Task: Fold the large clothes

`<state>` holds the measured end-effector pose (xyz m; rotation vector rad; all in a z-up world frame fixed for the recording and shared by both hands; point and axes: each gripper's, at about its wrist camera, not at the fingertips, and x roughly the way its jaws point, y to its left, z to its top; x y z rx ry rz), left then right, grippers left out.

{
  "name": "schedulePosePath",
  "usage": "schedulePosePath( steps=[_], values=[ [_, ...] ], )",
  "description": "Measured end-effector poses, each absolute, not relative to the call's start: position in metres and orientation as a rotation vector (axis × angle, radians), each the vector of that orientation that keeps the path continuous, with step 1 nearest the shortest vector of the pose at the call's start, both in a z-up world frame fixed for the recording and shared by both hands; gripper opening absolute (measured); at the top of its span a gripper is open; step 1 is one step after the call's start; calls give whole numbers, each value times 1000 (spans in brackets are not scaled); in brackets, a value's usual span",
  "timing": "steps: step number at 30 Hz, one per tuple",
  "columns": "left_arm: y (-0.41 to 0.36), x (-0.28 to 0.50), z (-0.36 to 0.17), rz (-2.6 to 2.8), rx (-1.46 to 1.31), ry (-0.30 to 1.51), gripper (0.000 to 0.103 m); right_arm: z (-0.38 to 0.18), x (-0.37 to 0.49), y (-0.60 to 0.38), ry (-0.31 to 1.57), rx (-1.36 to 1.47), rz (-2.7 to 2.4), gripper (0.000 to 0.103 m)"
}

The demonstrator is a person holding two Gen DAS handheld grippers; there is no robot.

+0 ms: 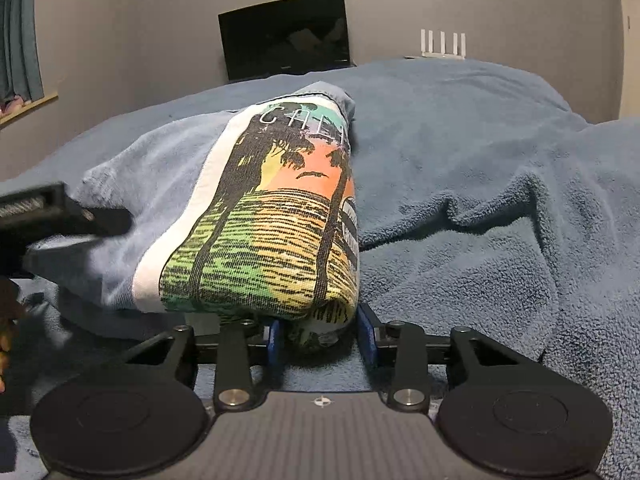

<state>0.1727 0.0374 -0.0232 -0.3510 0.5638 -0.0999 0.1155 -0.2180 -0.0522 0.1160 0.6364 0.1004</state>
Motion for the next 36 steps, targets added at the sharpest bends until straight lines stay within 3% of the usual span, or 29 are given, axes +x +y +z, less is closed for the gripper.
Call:
schedulePosePath(
  steps=[4,7,14,17,22,24,26,30,36],
  values=[
    [24,165,1,-37,-210,443,103,-51,114,-214,633,96,94,46],
    [19,181,3,25,-156,483,103,-46,115,-209,625,88,106,52],
    [29,209,-21,69,-159,551,103,-10,82,-225,497,192,205,79],
    [38,218,-32,73,-241,568,103,0,87,-232,379,185,158,81],
    [35,225,-39,63,-224,550,103,-8,158,-233,429,206,154,64],
    [37,230,-40,53,-244,558,103,-9,180,-224,435,181,167,46],
    [41,227,-40,46,-256,563,103,-7,203,-213,430,123,199,38],
    [44,222,-41,46,-299,570,103,1,234,-190,373,-2,322,37],
    [46,225,-46,30,-344,589,103,-10,272,-168,476,-91,350,37]
  ],
)
